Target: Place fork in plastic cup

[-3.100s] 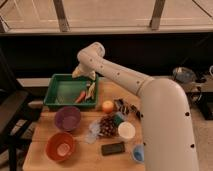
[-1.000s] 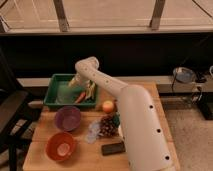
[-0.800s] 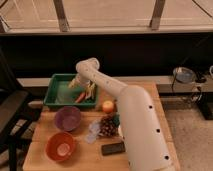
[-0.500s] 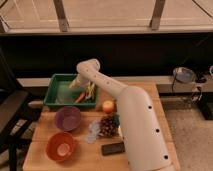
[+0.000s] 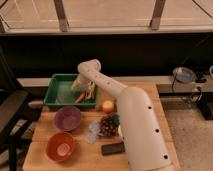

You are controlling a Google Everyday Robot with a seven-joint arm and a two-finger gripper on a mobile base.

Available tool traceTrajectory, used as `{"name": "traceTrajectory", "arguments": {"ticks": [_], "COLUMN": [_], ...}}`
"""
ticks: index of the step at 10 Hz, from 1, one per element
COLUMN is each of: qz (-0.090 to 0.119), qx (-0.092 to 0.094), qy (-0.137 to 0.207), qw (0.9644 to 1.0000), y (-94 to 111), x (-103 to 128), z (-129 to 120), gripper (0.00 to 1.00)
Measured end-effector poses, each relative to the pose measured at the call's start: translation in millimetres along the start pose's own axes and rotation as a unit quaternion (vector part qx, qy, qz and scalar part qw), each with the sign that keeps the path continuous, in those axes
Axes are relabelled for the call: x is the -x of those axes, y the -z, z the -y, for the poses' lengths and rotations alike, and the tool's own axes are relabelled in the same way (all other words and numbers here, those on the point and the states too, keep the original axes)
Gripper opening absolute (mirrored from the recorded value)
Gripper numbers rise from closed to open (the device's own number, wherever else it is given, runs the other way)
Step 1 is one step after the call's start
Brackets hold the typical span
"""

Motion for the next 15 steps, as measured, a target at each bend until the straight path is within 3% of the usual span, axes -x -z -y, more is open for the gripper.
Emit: {"name": "traceTrajectory", "arguments": {"ticks": [4, 5, 10, 12, 15], "qz": [0.004, 0.007, 0.01, -0.009, -0.058], "qx": [-0.001, 0.0, 0.002, -0.001, -0.011], "qy": [0.0, 0.0, 0.002, 0.013, 0.028], "qw": [1.0, 1.0, 0.9999, 0.9999, 0.9979], "y": [-4, -10, -14, -2, 45], "x": [2, 3, 6, 1, -17], "z": [2, -3, -4, 3, 22], "gripper": [0.07, 0.01, 0.0, 0.0, 0.0]}}
